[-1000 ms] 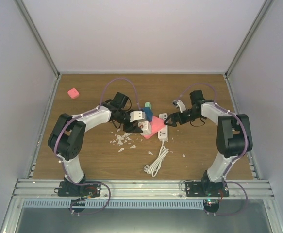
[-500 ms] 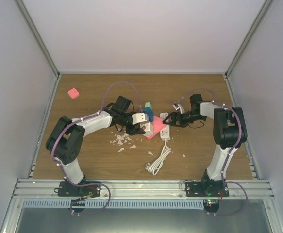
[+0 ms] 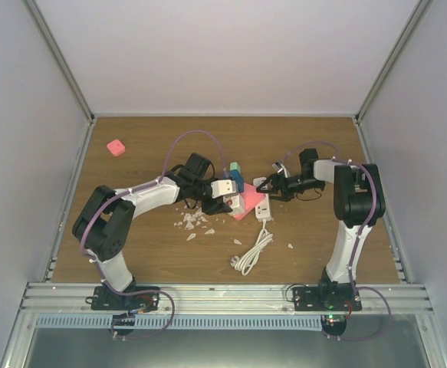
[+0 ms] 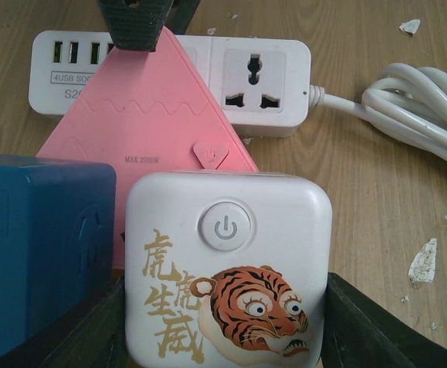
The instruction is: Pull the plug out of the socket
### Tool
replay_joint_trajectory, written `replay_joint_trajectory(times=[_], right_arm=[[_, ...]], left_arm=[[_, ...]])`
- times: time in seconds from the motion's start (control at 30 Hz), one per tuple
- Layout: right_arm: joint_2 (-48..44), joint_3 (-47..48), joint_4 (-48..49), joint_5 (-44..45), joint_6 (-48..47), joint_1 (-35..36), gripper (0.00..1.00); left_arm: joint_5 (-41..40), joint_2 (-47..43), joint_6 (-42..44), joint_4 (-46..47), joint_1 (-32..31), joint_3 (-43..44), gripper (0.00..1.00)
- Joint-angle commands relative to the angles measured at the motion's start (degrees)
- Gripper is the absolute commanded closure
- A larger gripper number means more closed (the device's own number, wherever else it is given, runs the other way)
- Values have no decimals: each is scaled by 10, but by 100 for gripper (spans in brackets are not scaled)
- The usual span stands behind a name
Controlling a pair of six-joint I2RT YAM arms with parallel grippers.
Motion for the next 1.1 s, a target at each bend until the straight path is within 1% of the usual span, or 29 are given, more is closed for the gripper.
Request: replay_joint_trajectory(times=[0.0,0.2,0.23,0.37,0.47,0.67,0.73,0.83,0.93,1.0,1.07], right_arm=[[23,5,-4,24,6,-1,10],[19,7,-7,73,4,0,16],[18,7,-9,83,3,0,16],[7,19,-30,102,-23,-2,10],[-22,22,-30,104,-44,-7,6],[-86,24,-18,114,-132,-11,3],[-111,15,-1,113,-160,-12,3],[-162,-17,52,98,-171,-11,4],[-213,-51,111,63,-175,4,9],[-235,-68,138,61,-184,23,18],[-240,-74,142,65,-203,43,28]], left_arm=[[-9,12,-15,6,-20,-4,52],[-6,12,-20,1,-20,7,55],[-5,11,-19,0,-20,8,55],[-2,11,-15,-7,-20,8,58],[-5,9,-8,-9,-17,0,60],[-13,-2,9,-7,-13,-15,60],[-12,-2,10,-7,-13,-15,60],[-9,0,9,-6,-13,-11,60],[-9,-3,10,-5,-13,-10,60],[-7,-3,12,-6,-13,-10,60],[-7,-2,14,-5,-13,-11,61]])
